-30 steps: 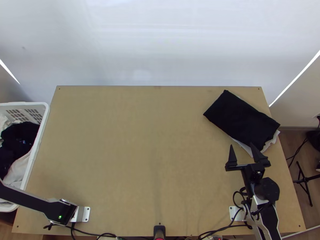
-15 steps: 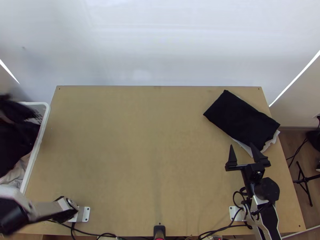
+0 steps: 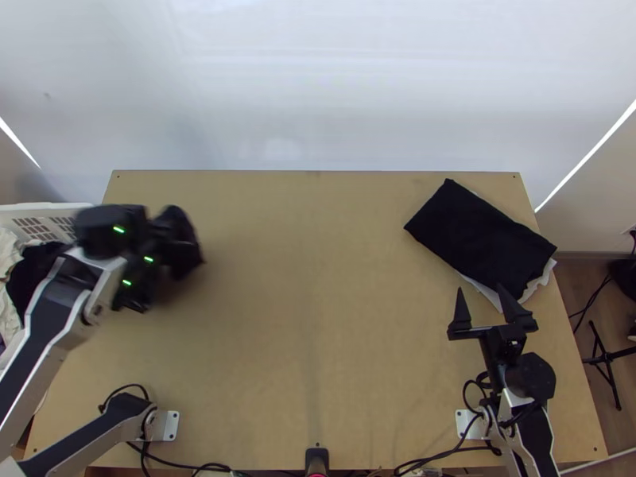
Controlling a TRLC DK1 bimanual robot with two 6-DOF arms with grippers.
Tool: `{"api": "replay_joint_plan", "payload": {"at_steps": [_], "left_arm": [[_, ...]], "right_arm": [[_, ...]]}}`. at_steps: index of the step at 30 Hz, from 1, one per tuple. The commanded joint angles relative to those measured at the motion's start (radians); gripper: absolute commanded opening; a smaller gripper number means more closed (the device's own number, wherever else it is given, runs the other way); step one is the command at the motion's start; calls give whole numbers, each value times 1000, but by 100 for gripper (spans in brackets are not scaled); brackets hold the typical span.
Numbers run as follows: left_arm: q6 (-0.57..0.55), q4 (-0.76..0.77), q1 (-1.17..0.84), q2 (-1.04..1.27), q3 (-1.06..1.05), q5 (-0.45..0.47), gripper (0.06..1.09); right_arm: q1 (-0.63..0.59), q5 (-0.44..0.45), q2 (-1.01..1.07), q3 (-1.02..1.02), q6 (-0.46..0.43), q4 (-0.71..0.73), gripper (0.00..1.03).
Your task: Fold the t-shirt
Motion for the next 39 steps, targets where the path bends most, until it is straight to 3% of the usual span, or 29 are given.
{"api": "replay_joint_plan", "payload": {"at_steps": [1,6,20,28,35,39], "left_arm": [[-88,56,-364,36,-58,-70,9],[-100,214,-503,87,-102,-70,9],[-180,406,-753,450,94,-70,9],[-201,347,-812,545,168,-71,9],[-220,199,-822,309,-95,-56,9],[-293,133,-880,166,-228,-50,9]], "right_arm": [[0,2,0,0,0,0,98],[0,0,0,0,0,0,98],[0,0,0,0,0,0,98],[0,2,0,0,0,0,98],[0,0,0,0,0,0,98],[0,0,0,0,0,0,98]]}}
